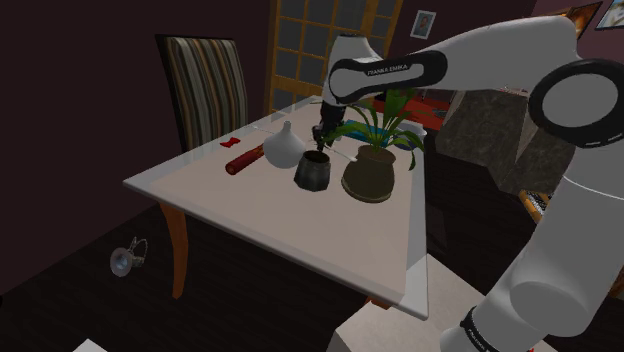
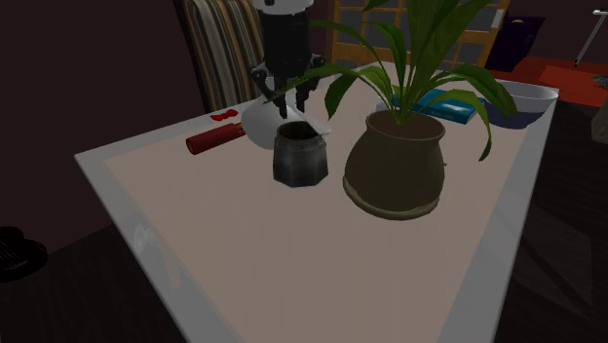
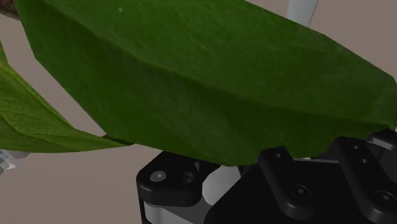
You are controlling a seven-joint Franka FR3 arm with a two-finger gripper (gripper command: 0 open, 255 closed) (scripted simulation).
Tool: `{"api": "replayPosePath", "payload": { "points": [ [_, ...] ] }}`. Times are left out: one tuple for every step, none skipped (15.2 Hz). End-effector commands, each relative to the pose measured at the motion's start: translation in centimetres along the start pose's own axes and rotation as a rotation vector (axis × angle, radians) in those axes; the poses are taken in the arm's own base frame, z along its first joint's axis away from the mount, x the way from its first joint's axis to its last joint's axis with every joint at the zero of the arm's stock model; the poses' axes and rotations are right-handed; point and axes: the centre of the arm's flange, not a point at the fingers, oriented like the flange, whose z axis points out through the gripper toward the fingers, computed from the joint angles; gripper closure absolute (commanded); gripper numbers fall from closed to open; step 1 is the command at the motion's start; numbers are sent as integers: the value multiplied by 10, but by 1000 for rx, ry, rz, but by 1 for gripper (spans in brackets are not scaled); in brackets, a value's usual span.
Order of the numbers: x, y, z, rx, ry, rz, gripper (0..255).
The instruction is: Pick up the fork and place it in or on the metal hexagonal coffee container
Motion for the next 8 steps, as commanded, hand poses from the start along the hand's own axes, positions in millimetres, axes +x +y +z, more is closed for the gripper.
{"api": "replayPosePath", "payload": {
  "points": [
    [26,9,7,0,0,0,255],
    [38,13,9,0,0,0,255],
    [50,17,12,0,0,0,255],
    [63,20,15,0,0,0,255],
    [77,25,19,0,0,0,255],
    [77,24,24,0,0,0,255],
    [76,24,29,0,0,0,255],
    [75,23,35,0,0,0,255]
  ]
}}
